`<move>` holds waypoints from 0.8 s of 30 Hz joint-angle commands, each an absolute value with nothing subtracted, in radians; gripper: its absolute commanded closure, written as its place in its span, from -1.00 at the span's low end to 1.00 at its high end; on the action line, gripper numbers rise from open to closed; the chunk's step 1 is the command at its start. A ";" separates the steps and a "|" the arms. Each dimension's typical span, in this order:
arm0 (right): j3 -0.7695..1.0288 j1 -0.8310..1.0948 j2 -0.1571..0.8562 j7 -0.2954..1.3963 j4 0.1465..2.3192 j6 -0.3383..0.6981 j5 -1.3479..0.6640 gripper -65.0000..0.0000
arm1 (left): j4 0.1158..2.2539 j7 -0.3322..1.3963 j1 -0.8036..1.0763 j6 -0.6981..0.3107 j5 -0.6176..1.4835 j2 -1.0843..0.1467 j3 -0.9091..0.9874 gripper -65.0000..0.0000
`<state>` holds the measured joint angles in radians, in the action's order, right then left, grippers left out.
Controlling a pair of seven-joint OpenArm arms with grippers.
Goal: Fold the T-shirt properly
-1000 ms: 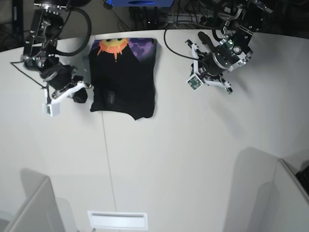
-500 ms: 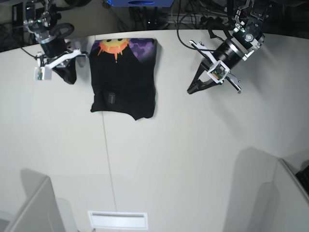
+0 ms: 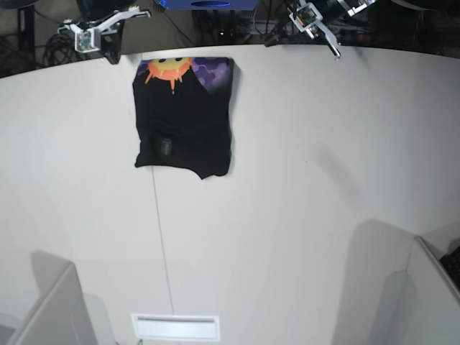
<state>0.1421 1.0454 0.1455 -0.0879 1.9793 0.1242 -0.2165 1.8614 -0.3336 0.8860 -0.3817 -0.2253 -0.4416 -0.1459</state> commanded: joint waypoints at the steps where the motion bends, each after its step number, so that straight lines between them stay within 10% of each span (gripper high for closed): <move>1: 0.145 1.086 0.151 -0.108 1.995 0.128 -0.219 1.00 | 1.877 -0.375 0.920 -0.378 -0.214 -0.449 -0.147 1.00; 13: 0.143 1.127 0.154 0.344 1.917 0.128 -0.217 1.00 | 1.600 -0.378 0.998 -0.378 -0.208 -0.438 -0.148 1.00; 24: -0.085 0.839 0.245 0.397 1.357 0.130 -0.217 1.00 | 1.081 -0.371 0.794 -0.378 -0.206 -0.283 -0.188 1.00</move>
